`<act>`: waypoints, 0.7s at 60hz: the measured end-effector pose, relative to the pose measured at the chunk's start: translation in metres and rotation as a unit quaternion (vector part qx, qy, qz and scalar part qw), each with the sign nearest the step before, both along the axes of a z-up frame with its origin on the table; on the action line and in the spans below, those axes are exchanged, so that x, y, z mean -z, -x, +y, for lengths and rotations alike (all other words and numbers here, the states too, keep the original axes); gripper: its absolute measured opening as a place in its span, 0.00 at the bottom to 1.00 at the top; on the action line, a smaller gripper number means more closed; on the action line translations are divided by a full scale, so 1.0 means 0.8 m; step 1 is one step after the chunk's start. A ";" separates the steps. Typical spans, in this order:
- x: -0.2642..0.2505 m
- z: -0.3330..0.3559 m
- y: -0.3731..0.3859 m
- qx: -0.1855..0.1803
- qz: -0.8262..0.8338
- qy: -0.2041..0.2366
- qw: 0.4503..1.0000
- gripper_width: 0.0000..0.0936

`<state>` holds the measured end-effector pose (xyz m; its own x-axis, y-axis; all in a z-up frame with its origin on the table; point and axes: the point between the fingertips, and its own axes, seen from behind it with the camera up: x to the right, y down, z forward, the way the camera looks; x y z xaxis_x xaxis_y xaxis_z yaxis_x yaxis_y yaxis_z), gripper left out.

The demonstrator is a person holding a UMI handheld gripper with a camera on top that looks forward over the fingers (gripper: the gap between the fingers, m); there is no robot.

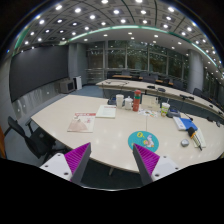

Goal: Arrange mouse

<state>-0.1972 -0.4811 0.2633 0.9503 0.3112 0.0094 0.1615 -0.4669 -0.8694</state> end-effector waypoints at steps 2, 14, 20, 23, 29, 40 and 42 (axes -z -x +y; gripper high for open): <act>0.005 -0.001 -0.008 0.010 -0.001 0.007 1.000 0.92; 0.079 0.026 -0.115 0.074 -0.008 0.044 0.996 0.92; 0.128 0.049 -0.187 0.114 -0.013 0.064 0.991 0.92; 0.152 0.068 -0.225 0.134 -0.018 0.070 0.988 0.92; 0.191 0.107 -0.306 0.168 -0.037 0.068 0.983 0.92; 0.244 0.207 -0.437 0.204 -0.047 0.055 0.976 0.92; 0.256 0.226 -0.463 0.210 -0.044 0.056 0.975 0.92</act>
<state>0.1734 -0.3002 0.0586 0.9912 -0.1012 0.0849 0.0073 -0.5999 -0.8001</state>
